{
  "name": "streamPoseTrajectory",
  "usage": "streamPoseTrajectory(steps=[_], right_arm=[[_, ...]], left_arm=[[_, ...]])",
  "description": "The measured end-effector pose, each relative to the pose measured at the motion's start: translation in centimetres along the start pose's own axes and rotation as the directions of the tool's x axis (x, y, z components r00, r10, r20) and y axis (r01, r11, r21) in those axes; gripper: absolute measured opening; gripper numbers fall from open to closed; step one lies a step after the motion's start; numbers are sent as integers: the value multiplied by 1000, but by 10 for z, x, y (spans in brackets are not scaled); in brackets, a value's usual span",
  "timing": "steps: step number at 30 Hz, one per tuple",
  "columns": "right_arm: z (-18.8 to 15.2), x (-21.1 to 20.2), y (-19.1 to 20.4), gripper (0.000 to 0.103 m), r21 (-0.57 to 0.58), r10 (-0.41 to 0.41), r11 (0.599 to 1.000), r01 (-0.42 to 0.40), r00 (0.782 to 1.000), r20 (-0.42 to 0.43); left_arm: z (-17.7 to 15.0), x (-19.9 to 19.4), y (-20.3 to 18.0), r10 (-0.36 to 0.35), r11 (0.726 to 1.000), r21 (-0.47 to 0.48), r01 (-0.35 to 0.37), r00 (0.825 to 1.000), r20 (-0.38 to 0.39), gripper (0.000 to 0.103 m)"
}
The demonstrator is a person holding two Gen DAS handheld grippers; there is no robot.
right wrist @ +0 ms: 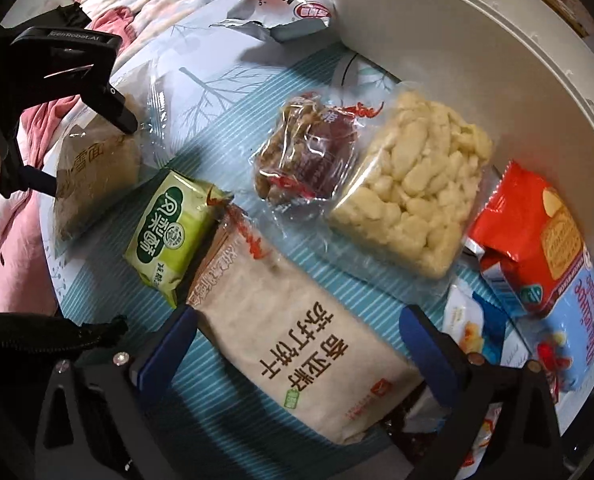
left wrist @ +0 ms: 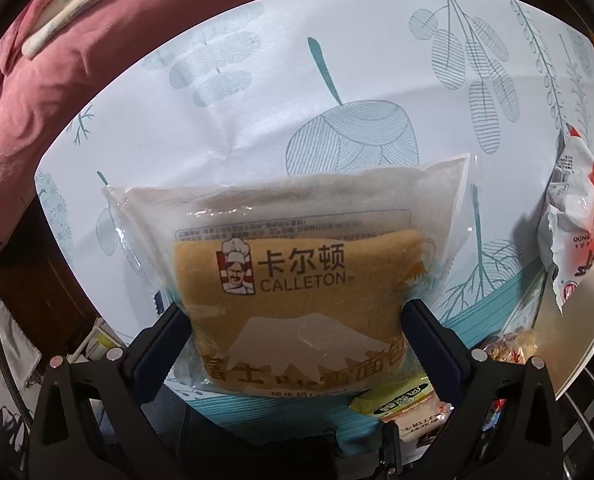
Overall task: Organize snacks
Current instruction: 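Grasp the beige chia-seed cracker bag with the right gripper while the left gripper holds the bread bag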
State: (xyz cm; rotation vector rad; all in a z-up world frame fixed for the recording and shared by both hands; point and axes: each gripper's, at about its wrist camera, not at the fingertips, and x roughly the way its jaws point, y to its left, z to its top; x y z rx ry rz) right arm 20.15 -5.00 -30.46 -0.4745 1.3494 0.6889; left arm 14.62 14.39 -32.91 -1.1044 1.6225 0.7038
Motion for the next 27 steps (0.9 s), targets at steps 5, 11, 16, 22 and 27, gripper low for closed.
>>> streamPoseTrajectory(steps=[5,11,16,22,27], right_arm=[[-3,-1,2,95,44,-11,999,11,1000,-11],[-17,-7,27,73,40,0,999,1,1000,-20],[-25,-9,34,62,64,21,998,-18,999,-50],[-36,-17,35,37,160,53,986,-38,994,-90],[-41,-20,35,32,221,98,973,-74,990,-99]], left_arm=[[4,1,-6,8,1000,-14,-8,1000,8,103],[-5,-2,-7,8,1000,-23,-7,999,43,103],[-12,-4,-9,10,1000,-24,-8,998,70,103],[-27,-7,1,4,999,-52,-1,998,59,100],[-34,-3,7,-1,996,-84,0,1000,-4,99]])
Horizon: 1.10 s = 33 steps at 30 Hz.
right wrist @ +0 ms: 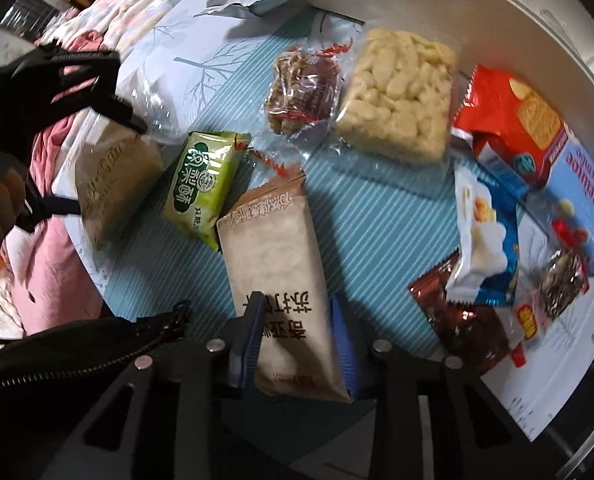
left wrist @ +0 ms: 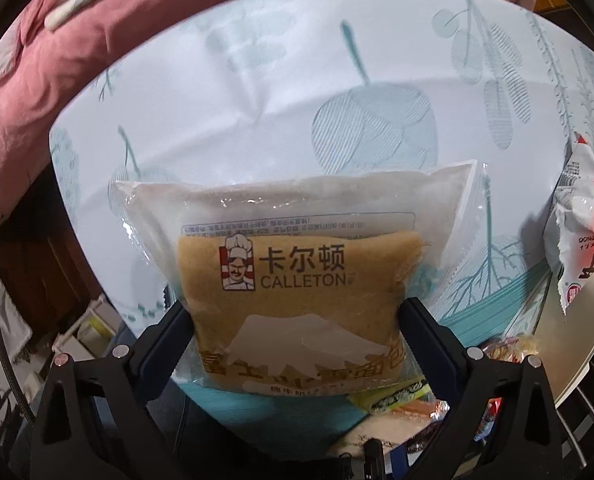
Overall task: Organize snacks
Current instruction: 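Grasp the beige chia-seed cracker bag with the right gripper while the left gripper holds the bread bag, then lift the cracker bag toward the tray with the right gripper while the left gripper carries the bread bag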
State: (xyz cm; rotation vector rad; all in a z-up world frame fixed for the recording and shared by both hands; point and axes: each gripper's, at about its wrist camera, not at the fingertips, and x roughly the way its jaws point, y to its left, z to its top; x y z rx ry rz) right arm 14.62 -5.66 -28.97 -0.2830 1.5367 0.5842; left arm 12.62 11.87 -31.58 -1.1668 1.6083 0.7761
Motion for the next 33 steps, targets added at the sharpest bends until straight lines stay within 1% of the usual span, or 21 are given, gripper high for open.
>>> streamPoseTrajectory(steps=[5,7,8,9,10,15,17,19,23,25,28,33], right_arm=[[0,-5,-16,23,35,36,999,-36,999,-2],[0,-8,-21,20,48,69,996,-69,998,-1],[1,-11,-32,19,53,81,995,-80,997,0],[2,-12,-33,19,56,83,995,-83,997,0],[0,-20,-44,19,58,85,995,-85,996,2],[-5,-28,-43,15,57,99,993,-100,995,23],[-4,-32,-42,13,56,108,992,-110,994,36],[-6,-37,-43,12,63,126,990,-128,991,43],[-11,-45,-44,12,78,144,986,-148,988,51],[-9,-52,-45,12,83,154,984,-159,986,66],[-5,-65,-42,12,80,160,983,-167,983,93],[-3,-89,-38,12,73,172,980,-183,975,139]], left_arm=[[-4,0,9,-3,1000,-20,2,998,-64,96],[-7,-2,13,-11,1000,-25,9,997,-82,92],[-8,-4,16,-16,1000,-27,13,996,-85,91],[-9,-6,18,-19,999,-27,17,996,-84,88],[-9,-8,20,-24,999,-28,22,996,-83,85],[-10,-15,32,-60,998,-42,56,994,-90,77],[-14,-15,38,-75,996,-48,71,993,-91,71],[-21,-16,42,-93,995,-52,89,992,-90,66],[-24,-16,51,-115,992,-54,111,989,-91,62],[-26,-18,54,-129,990,-64,123,987,-98,56],[-25,-24,55,-146,988,-63,140,983,-107,49],[-18,-28,58,-174,983,-77,165,976,-130,43]])
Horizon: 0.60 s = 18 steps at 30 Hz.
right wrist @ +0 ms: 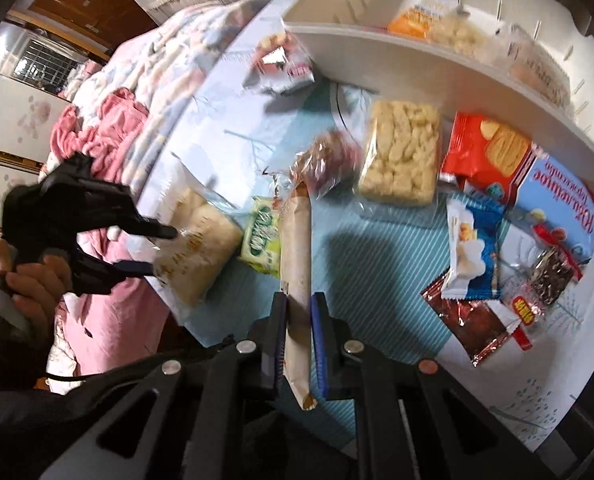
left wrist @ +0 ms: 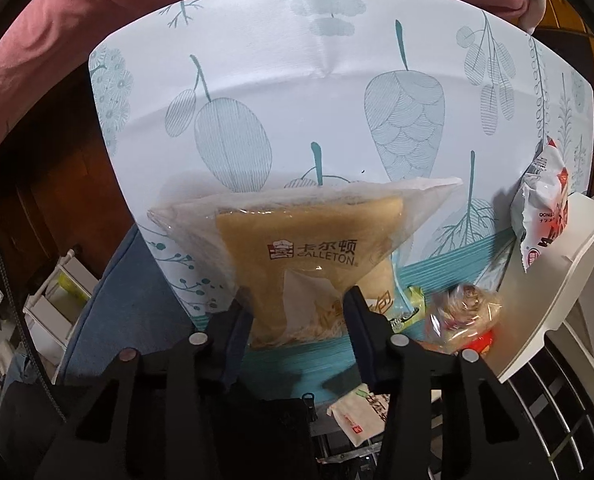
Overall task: Organize snacks
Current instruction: 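Lift the cracker bag toward the tray with the right gripper while the left gripper carries the bread bag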
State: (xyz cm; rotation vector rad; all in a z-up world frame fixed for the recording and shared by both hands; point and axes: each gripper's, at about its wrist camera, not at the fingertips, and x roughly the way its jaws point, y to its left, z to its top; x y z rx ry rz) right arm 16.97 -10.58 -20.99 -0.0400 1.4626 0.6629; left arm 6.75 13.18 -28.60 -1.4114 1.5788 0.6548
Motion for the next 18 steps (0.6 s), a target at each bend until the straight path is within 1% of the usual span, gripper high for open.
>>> streamPoseTrajectory(steps=[6,12,14,18], right_arm=[[8,-38,8,12,-12,25,1000,-24,996,88],[24,-79,11,12,-23,26,1000,-22,980,197],[28,-89,9,12,-24,20,1000,-15,974,225],[37,-107,2,12,-17,6,1000,-2,959,283]], left_arm=[[1,-8,0,-16,1000,13,17,1000,-16,39],[-4,-32,-9,-45,997,59,45,999,-12,39],[-9,-42,-12,-52,995,81,53,999,-13,39],[-21,-70,-34,-54,986,155,55,998,-11,39]])
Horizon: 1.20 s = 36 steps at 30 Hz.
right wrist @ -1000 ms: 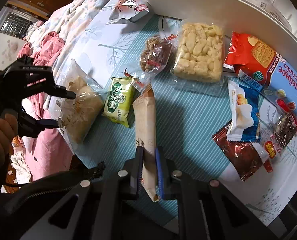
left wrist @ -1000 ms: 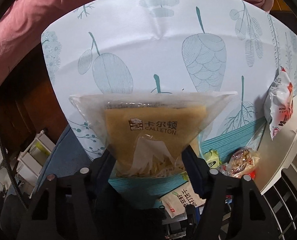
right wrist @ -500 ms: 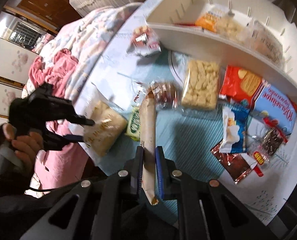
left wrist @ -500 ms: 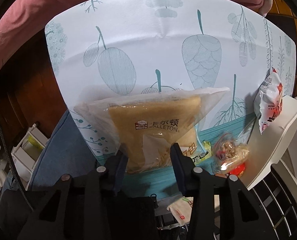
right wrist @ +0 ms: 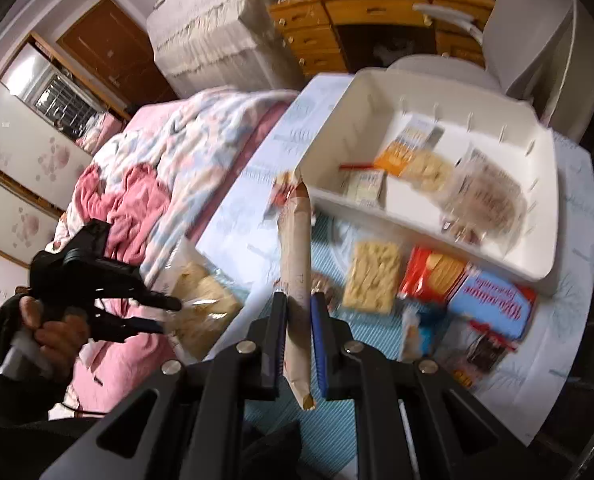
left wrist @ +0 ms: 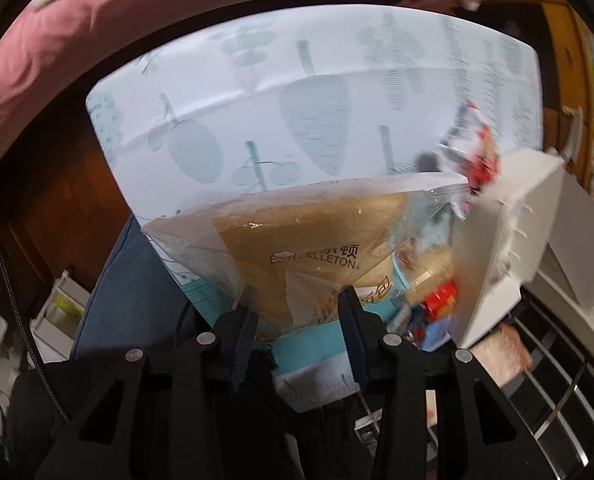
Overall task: Organize snacks
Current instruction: 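Lift the cracker bag toward the tray with the right gripper while the left gripper carries the bread bag, then lower the bread bag into the tray with the left gripper while the right releases the cracker bag there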
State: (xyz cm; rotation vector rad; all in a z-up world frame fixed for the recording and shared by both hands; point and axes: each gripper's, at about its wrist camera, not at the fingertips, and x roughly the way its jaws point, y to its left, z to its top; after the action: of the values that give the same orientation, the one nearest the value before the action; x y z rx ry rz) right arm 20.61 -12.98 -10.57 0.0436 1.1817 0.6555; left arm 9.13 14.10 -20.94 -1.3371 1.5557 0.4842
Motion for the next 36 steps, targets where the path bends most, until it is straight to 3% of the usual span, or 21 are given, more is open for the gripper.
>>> streamPoseTrajectory(steps=[8,11,13,17,23,27,31,36], right_arm=[[19,-15,-28,12,57,-24,998,19,996,87],[26,-16,-41,11,89,-29,996,19,993,110],[29,-17,-49,4,108,-19,994,5,991,136],[36,-16,-65,4,136,-32,991,8,984,173],[36,-9,-98,4,236,-63,972,18,981,185],[27,-6,-120,4,318,-87,948,21,977,195],[16,-5,-134,4,385,-111,922,23,972,207],[3,-3,-140,5,445,-131,895,24,968,212]], left_arm=[[-18,-44,-74,33,985,167,-38,999,32,39],[-23,-56,-110,48,969,242,-58,998,49,39],[-27,-60,-137,61,953,294,-74,997,56,39],[-32,-55,-190,94,915,386,-115,993,74,39],[-39,-30,-273,130,818,544,-185,982,139,39],[-47,0,-315,150,729,647,-226,974,171,40],[-54,35,-342,157,633,724,-274,961,227,39],[-64,62,-351,176,548,792,-269,963,205,34]])
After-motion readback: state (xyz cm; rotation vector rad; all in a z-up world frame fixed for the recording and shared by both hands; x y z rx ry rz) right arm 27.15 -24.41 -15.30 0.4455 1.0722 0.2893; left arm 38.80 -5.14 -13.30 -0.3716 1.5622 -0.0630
